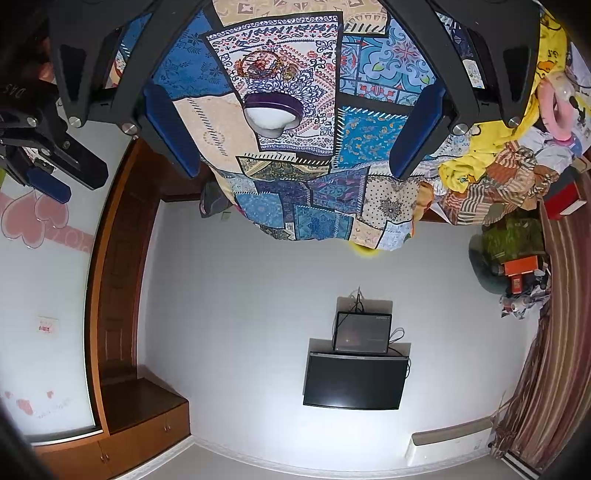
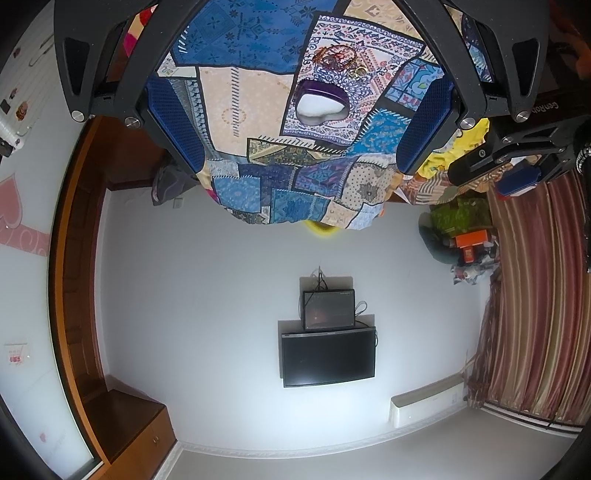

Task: Organize jewelry

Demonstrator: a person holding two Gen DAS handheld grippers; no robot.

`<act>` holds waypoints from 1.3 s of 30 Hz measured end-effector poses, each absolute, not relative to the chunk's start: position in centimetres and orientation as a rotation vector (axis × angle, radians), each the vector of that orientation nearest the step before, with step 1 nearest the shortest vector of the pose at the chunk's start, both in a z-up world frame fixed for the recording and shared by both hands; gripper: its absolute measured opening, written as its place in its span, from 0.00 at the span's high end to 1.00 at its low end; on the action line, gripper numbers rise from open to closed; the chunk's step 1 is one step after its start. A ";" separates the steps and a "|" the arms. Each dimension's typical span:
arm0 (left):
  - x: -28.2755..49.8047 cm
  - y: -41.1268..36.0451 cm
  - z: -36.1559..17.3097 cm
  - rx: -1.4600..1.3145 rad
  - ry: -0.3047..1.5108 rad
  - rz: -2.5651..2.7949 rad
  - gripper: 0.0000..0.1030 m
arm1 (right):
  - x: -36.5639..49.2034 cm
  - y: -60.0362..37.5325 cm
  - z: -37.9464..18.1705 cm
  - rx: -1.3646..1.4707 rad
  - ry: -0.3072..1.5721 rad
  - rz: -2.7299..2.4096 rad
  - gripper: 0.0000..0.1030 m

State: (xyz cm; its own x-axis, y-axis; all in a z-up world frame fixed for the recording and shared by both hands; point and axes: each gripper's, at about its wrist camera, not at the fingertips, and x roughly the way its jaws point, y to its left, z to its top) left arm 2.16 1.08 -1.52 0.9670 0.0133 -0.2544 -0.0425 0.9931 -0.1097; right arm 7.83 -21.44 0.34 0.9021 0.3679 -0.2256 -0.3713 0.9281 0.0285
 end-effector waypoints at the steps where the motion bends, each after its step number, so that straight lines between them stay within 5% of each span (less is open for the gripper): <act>1: 2.3 1.1 -1.6 -0.115 0.258 0.029 0.00 | 8.0 -21.4 0.3 -0.015 0.234 0.383 0.00; 12: 5.0 2.3 -3.2 -0.117 0.320 0.044 0.00 | 10.5 -21.0 -1.9 -0.026 0.318 0.371 0.00; 24: 11.1 4.6 -9.5 -0.047 0.535 0.074 0.02 | 17.2 -21.1 -9.5 -0.059 0.631 0.318 0.00; 35: 14.9 4.2 -16.1 -0.042 0.787 0.003 0.29 | 19.0 -20.0 -14.2 -0.129 0.803 0.392 0.01; 39: 15.3 3.3 -17.5 -0.033 0.833 -0.053 0.31 | 19.3 -19.0 -14.8 -0.152 0.829 0.438 0.12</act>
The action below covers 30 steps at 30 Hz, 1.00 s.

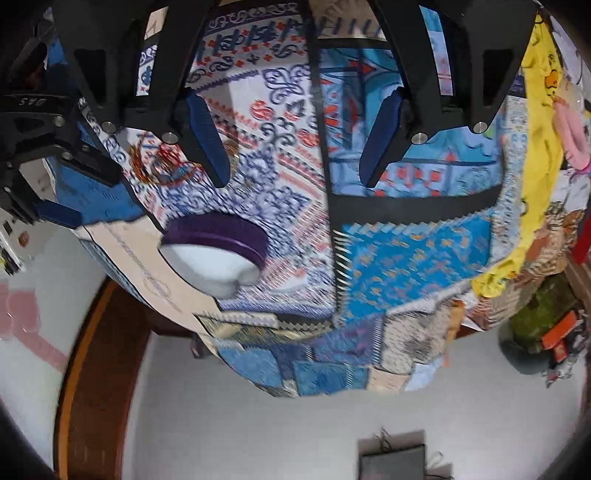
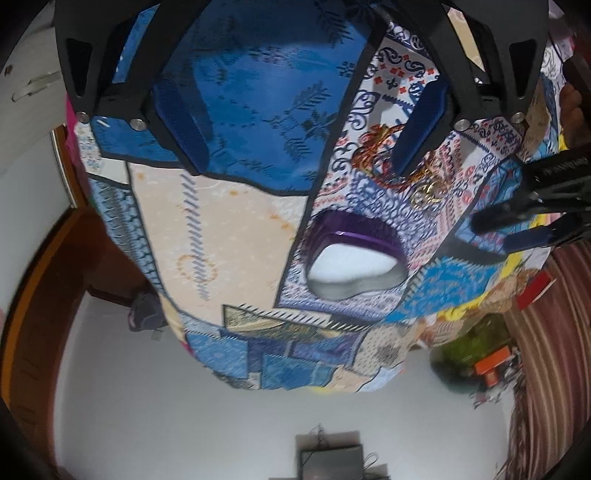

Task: Organize jewelry
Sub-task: 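Move both tools down toward the jewelry beside the purple heart tin, then grasp the gold ring with the left tool while the right tool grasps the gold bangle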

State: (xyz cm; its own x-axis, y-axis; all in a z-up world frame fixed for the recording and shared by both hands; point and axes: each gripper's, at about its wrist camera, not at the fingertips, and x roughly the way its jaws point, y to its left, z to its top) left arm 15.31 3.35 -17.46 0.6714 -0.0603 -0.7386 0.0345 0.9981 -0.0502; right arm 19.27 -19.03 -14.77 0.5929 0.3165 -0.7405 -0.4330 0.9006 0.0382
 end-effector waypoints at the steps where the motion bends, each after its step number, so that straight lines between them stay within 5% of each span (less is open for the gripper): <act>1: 15.3 3.1 -17.7 -0.029 0.839 -0.070 0.31 | 19.3 -18.9 -14.9 -0.157 0.836 0.448 0.16; 16: 16.2 0.9 -19.8 -0.023 0.915 -0.227 0.63 | 19.7 -18.1 -15.5 -0.147 0.885 0.554 0.64; 24: 16.9 0.7 -20.0 -0.030 0.915 -0.251 0.66 | 19.6 -17.1 -15.9 -0.143 0.904 0.605 0.74; 30: 17.0 0.6 -20.0 -0.041 0.910 -0.273 0.82 | 20.0 -16.9 -16.2 -0.118 0.922 0.625 0.82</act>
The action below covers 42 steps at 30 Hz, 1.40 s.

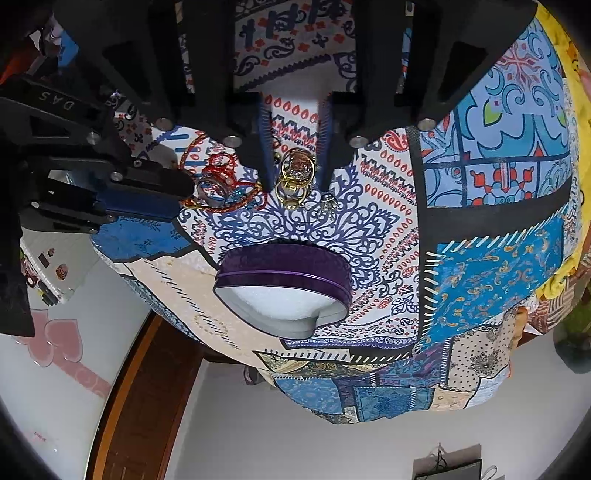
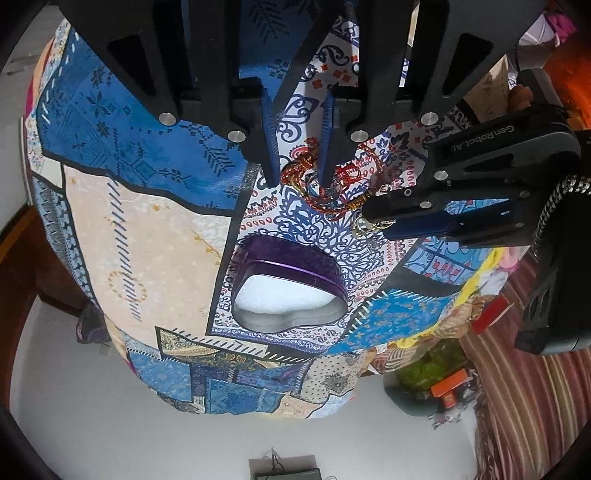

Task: Organize jewelry
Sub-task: 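Grasp the gold ring with the left tool while the right tool grasps the gold bangle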

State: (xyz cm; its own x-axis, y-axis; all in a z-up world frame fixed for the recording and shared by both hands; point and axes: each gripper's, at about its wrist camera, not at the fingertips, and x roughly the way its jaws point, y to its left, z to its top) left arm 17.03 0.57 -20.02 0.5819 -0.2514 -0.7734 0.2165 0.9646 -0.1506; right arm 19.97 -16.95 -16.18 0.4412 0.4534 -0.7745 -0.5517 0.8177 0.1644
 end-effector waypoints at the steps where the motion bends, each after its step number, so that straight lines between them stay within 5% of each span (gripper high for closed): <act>1: 17.0 0.5 -20.0 -0.041 0.908 -0.275 0.83 | 20.0 -16.9 -16.2 -0.116 0.924 0.627 0.82; 24: 14.6 3.1 -18.0 -0.080 0.845 -0.198 0.83 | 20.3 -16.1 -16.6 -0.141 0.950 0.624 0.92; 42: 12.7 4.0 -14.6 -0.109 0.753 -0.169 0.83 | 19.3 -16.0 -11.1 -0.129 0.792 0.605 0.93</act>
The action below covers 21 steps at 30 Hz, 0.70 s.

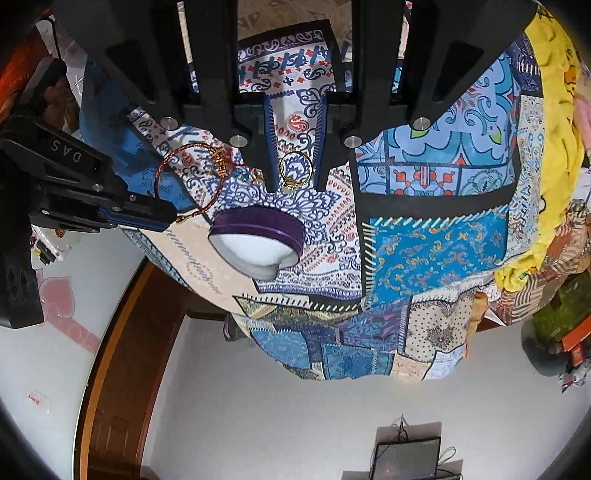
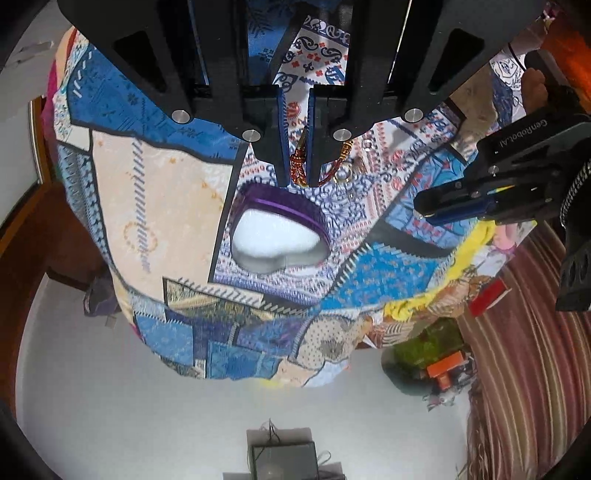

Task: Organize jewelry
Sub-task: 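Grasp the gold ring with the left tool while the right tool grasps the gold bangle, then carry the ring and bangle over the tin and open both tools inside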

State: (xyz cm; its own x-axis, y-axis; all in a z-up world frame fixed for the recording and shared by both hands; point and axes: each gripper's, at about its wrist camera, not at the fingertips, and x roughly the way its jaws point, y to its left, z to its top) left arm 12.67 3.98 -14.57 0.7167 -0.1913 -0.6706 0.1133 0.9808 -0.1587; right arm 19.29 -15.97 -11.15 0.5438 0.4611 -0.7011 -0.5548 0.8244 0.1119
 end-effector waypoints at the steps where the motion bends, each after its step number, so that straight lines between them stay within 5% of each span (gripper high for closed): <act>1: 12.6 3.9 -14.3 -0.109 0.747 -0.168 0.83 | 19.3 -16.0 -10.9 -0.130 0.781 0.602 0.93; 21: 16.8 2.2 -13.0 -0.095 0.704 -0.180 0.83 | 23.6 -16.2 -9.0 -0.104 0.695 0.565 0.93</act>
State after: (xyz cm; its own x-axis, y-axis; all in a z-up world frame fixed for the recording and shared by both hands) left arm 16.80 2.23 -13.00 0.7478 -0.1965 -0.6342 0.1328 0.9802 -0.1471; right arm 23.59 -16.23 -9.03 0.6253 0.4575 -0.6323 -0.5250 0.8460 0.0930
